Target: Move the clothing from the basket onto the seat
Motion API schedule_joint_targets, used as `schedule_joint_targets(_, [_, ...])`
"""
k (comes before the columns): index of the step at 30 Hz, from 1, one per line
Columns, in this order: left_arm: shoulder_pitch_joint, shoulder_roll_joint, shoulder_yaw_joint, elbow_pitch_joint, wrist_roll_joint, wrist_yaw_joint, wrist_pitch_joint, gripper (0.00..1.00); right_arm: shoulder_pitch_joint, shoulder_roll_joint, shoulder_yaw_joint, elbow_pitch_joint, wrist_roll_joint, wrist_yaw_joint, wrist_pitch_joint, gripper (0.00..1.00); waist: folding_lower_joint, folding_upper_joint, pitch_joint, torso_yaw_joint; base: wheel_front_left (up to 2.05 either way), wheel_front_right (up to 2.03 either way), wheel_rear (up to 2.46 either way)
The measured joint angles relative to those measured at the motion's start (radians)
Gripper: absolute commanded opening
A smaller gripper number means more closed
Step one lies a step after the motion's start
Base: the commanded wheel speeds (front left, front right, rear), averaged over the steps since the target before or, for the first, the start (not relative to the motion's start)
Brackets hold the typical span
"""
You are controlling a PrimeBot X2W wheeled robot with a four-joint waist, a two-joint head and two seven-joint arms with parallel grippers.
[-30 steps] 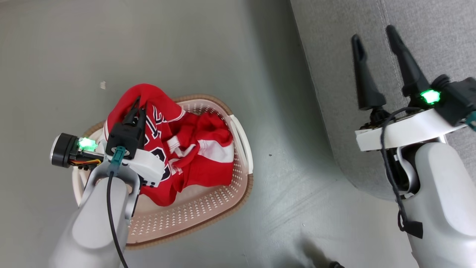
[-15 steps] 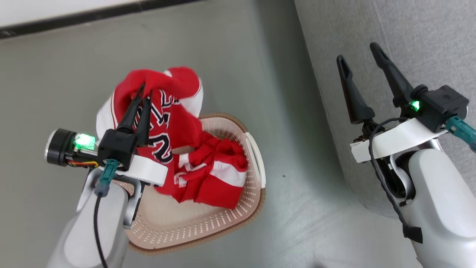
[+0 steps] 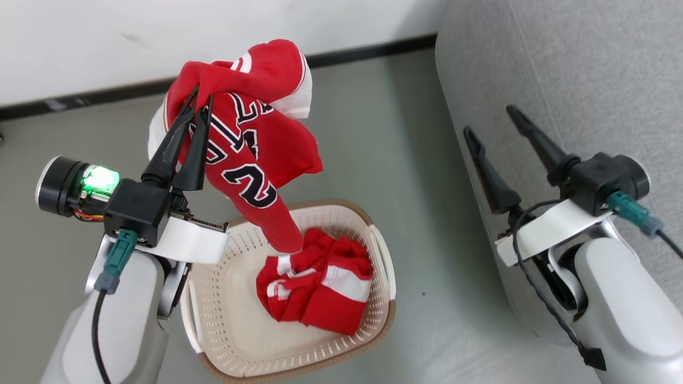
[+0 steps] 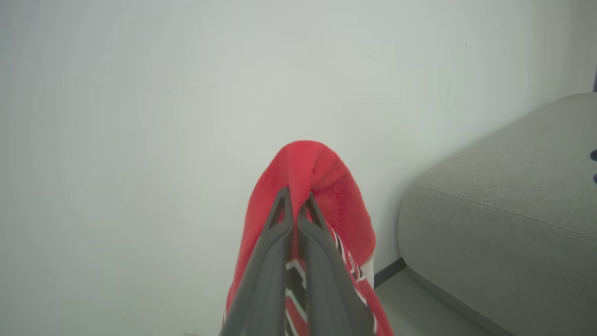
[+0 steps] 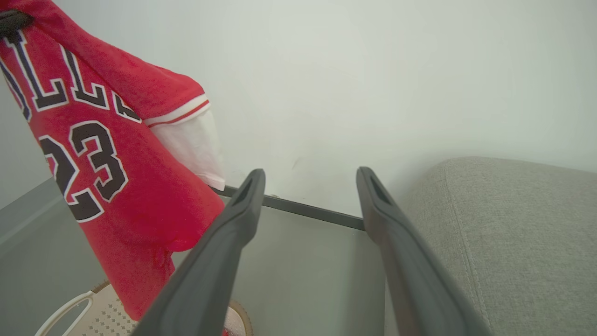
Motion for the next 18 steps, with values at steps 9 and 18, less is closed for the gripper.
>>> schedule_joint_targets(9, [-0.001,0.018,-0.029,-0.006,-0.017,-0.065,-0.001,0.0,0.027,-0.028,0.083,0.033,0.016,0.0,0.0,1.0,0.0,0.0,-0.104,0.015,0.0,0.0,0.0])
schedule_joint_targets(18, [-0.001,0.038,-0.082,0.006,-0.017,-0.121,-0.001,0.0,0.044,-0.074,0.217,0.074,0.074,0.0,0.0,1.0,0.0,0.0,-0.205,0.019,0.0,0.0,0.0])
